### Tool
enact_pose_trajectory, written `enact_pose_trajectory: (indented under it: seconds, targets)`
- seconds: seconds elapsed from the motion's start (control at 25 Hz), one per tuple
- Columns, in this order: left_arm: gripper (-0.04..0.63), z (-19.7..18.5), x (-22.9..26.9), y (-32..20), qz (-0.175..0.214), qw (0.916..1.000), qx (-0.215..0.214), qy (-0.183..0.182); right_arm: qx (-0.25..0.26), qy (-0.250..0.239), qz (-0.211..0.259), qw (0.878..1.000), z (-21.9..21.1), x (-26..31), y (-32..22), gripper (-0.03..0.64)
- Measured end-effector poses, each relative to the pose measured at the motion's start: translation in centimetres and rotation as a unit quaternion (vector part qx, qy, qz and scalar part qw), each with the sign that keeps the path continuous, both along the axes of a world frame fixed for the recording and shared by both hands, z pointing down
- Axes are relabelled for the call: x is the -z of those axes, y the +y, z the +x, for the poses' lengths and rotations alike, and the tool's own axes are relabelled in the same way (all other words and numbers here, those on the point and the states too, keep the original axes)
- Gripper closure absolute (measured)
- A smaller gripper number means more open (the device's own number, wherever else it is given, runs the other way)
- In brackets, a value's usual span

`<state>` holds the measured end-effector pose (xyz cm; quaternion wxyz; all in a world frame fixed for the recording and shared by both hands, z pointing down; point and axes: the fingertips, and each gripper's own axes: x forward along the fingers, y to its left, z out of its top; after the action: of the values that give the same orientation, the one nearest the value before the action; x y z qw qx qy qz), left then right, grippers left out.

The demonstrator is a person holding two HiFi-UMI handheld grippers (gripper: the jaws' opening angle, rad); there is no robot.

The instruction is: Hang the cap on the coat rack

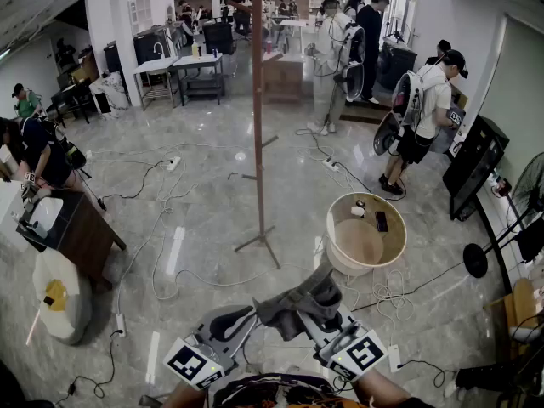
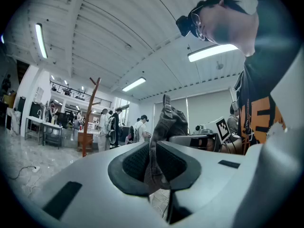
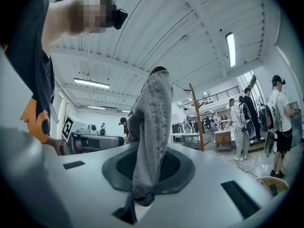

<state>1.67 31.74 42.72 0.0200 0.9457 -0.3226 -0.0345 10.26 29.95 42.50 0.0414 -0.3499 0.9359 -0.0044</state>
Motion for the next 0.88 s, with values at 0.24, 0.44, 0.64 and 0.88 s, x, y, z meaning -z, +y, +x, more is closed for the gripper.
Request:
enact_pose_trajectory:
  seconds: [0.24, 0.44, 0.64, 0.88]
  targets:
    - [0.534, 0.6, 0.1, 0.3, -0.002, 1.0000, 0.000, -0.001, 0.003, 0.000, 0.005, 1.000, 0.5, 0.5, 0.6, 0.560]
    - [0.534, 1.2, 0.2, 0.7, -0.002, 1.0000, -0.004, -0.001, 0.006, -0.003, 0.010, 1.000, 0.9, 1.0, 1.0, 0.560]
    - [0.535, 2.8, 0.1, 1.2, -0.006, 1.0000, -0.004, -0.004, 0.012, -0.012, 0.010, 1.000, 2.3, 1.1, 1.8, 0.560]
    - [0.535, 5.2, -0.4, 1.3, -0.010, 0.9999, 0.010, -0.009, 0.027, -0.016, 0.015, 0.999, 4.7, 0.6, 2.2, 0.571]
